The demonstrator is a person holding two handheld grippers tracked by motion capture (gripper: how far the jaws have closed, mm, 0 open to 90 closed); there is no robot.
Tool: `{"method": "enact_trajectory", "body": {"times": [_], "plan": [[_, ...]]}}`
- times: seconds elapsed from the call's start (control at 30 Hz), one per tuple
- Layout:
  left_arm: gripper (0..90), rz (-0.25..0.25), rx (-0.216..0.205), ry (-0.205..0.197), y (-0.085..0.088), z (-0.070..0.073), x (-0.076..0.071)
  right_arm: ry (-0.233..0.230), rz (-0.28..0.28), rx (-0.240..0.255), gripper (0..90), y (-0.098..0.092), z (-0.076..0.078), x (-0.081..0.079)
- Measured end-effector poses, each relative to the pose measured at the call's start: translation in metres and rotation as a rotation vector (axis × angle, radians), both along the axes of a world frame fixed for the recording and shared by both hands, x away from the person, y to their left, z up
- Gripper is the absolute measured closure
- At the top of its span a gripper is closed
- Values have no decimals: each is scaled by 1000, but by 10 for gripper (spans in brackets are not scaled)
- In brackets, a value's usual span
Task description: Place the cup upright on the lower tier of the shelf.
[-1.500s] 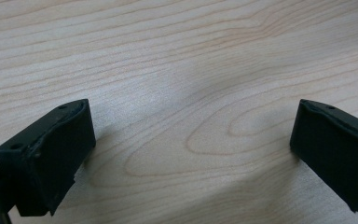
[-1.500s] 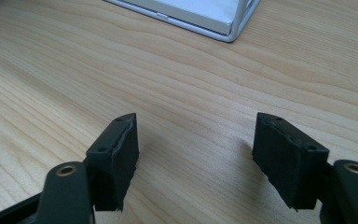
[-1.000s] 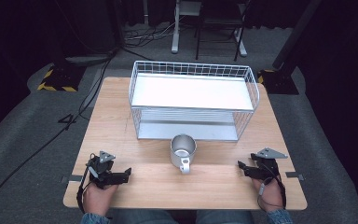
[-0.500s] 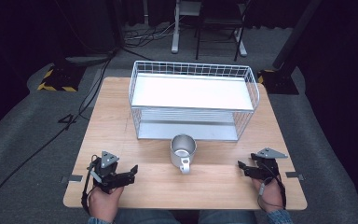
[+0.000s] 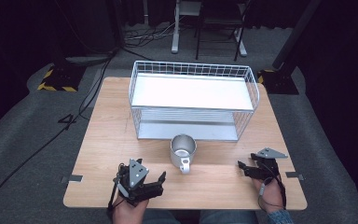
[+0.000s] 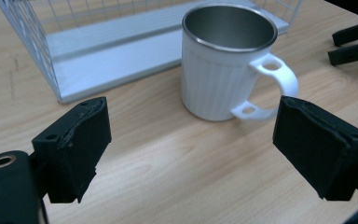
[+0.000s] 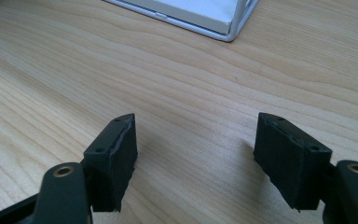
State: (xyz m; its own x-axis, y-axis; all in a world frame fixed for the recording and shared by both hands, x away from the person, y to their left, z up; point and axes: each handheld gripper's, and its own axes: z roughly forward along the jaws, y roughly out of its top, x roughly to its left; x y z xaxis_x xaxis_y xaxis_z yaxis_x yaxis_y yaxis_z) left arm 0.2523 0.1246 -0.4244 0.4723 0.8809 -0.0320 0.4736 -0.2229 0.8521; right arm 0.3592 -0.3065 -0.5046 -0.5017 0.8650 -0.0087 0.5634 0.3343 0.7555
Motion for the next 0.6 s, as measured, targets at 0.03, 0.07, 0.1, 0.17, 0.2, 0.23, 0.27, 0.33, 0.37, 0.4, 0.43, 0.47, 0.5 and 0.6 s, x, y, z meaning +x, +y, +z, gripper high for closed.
{"method": "enact_trajectory", "body": {"times": [0.03,0.07,0.1,0.17,0.2,0.23,0.27,0.33,0.37,0.4,0.43,0.47,0.5,0.6], "plan": [[116,6,3,-10,-4,1,-1,0,0,0,302,0,0,0],[115,13,-3,-20,-9,1,-3,0,0,0,302,0,0,0],[115,15,-11,-19,-12,1,-3,0,0,0,302,0,0,0],[115,13,-17,-14,-15,1,-2,0,0,0,302,0,0,0],[115,11,-29,-6,-17,0,-2,-1,0,-1,302,0,0,0],[115,10,-52,15,-21,-1,0,-1,0,-2,302,0,0,0],[115,7,-52,20,-23,-2,1,-3,1,-3,301,0,0,0],[116,-6,-51,33,-30,-5,3,-4,1,-4,301,0,0,0],[115,-13,-48,36,-33,-6,4,-4,1,-4,301,0,0,0],[115,-16,-48,35,-36,-8,5,-4,0,-3,300,0,0,0],[115,-16,-48,35,-36,-8,5,-4,0,-3,300,0,0,0],[115,-19,-42,36,-39,-10,6,-5,0,-5,300,0,0,0],[115,-14,-31,30,-42,-12,6,-5,0,-5,300,0,0,0],[116,-1,-14,29,-56,-20,10,-4,0,-4,300,0,0,0]]}}
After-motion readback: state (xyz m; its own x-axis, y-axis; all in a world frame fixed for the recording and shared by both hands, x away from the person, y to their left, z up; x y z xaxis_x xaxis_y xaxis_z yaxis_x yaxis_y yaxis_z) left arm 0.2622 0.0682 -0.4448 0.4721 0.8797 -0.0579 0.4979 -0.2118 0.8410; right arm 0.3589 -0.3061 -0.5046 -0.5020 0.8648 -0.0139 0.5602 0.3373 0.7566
